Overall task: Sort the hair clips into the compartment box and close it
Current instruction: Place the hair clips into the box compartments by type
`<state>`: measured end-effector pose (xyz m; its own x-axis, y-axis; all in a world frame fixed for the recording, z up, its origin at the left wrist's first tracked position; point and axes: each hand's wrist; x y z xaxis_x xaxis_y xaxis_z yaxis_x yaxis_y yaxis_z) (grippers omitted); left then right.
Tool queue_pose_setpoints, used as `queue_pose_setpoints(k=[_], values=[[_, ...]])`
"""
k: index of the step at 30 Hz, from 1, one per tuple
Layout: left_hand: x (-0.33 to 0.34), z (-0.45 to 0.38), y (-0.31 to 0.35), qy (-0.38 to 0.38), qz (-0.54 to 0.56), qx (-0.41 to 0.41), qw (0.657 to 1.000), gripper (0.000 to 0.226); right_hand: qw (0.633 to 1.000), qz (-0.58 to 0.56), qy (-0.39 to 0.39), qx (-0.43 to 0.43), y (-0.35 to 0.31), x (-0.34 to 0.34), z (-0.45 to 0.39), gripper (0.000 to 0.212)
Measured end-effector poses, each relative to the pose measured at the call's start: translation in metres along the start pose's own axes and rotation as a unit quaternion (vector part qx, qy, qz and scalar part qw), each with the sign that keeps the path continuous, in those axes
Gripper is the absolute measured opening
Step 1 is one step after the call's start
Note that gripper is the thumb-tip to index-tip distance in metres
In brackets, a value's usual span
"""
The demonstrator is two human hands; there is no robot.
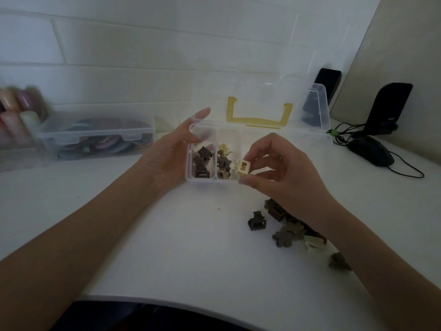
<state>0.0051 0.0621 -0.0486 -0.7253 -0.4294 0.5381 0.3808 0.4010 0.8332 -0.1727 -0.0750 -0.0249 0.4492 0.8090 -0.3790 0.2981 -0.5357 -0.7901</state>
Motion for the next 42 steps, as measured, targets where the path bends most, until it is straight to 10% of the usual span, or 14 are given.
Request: queue_pose_setpoints(k=[16, 21, 31, 42], values=[[-0.001, -0.002, 0.003, -0.035, 0.067, -0.005, 0.997, 0.007, 0.908, 0.341, 0.042, -0.239, -0.008, 0.056, -0.064, 0.017], [-0.004, -0.003, 0.002, -0.008, 0.046, 0.003, 0.999, 0.052, 0.871, 0.411, 0.091, -0.253, -0.008, 0.057, -0.054, 0.016], [0.001, -0.001, 0.003, 0.012, 0.028, -0.014, 0.999, 0.055, 0.828, 0.532, 0.049, -0.171, 0.001, 0.065, -0.049, 0.034], [-0.002, -0.002, 0.001, 0.014, 0.018, 0.004, 1.000, 0.046, 0.883, 0.428, -0.027, -0.193, -0.004, 0.044, -0.040, 0.021]])
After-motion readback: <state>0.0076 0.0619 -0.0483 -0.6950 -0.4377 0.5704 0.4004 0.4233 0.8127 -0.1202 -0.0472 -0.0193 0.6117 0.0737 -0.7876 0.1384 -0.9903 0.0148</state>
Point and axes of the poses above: each hand's wrist, its own z-axis away from the middle knuckle, its own x-axis out of the palm, y = z × x, and after that the axes turned 4 degrees about y, right-handed
